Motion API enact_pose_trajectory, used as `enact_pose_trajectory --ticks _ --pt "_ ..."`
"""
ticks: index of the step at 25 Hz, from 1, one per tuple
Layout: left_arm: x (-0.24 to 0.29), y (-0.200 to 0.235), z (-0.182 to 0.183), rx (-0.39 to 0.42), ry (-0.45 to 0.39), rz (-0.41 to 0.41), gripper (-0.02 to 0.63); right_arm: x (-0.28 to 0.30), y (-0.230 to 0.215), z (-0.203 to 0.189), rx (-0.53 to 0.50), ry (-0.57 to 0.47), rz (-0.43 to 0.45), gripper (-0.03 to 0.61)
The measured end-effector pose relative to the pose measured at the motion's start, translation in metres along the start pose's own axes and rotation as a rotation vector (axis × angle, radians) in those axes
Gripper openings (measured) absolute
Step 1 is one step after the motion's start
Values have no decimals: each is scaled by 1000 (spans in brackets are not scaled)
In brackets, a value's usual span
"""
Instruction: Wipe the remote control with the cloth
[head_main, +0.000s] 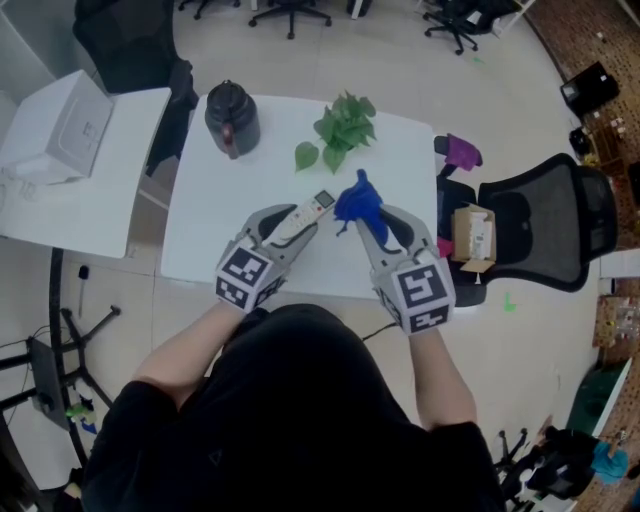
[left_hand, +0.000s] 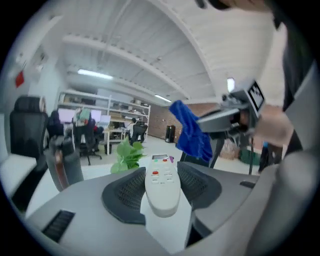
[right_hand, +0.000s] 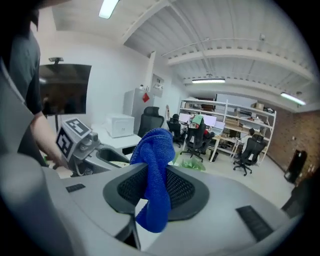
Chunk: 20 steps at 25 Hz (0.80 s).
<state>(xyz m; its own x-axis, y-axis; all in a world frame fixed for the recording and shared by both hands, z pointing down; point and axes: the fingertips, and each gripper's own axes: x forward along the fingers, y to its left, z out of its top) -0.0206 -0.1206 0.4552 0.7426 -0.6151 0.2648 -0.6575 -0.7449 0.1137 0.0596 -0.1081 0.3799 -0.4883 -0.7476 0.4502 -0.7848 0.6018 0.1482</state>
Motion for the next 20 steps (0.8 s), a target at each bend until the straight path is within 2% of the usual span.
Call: enact_pose_trajectory --ticks 4,7,8,9,12,15,20 --pt "1 27 -5 -514 -103 -85 202 0 5 -10 163 -69 31 110" --pt "-2 38 1 -910 -243 -168 202 8 26 -23 296 -108 124 111" --pt "-3 38 7 -1023 -300 -217 202 12 35 -27 330 -111 160 111" --pt "-4 36 15 -1102 -354 -271 202 16 45 -31 362 -109 195 111" --pt "-6 28 32 -1194 -434 -371 202 27 69 -37 434 -91 294 110" --pt "-7 18 38 -1231 -441 -427 202 35 83 -38 435 -82 356 111" --pt "-8 -5 39 -1224 -364 -545 202 34 60 -34 455 -98 297 110"
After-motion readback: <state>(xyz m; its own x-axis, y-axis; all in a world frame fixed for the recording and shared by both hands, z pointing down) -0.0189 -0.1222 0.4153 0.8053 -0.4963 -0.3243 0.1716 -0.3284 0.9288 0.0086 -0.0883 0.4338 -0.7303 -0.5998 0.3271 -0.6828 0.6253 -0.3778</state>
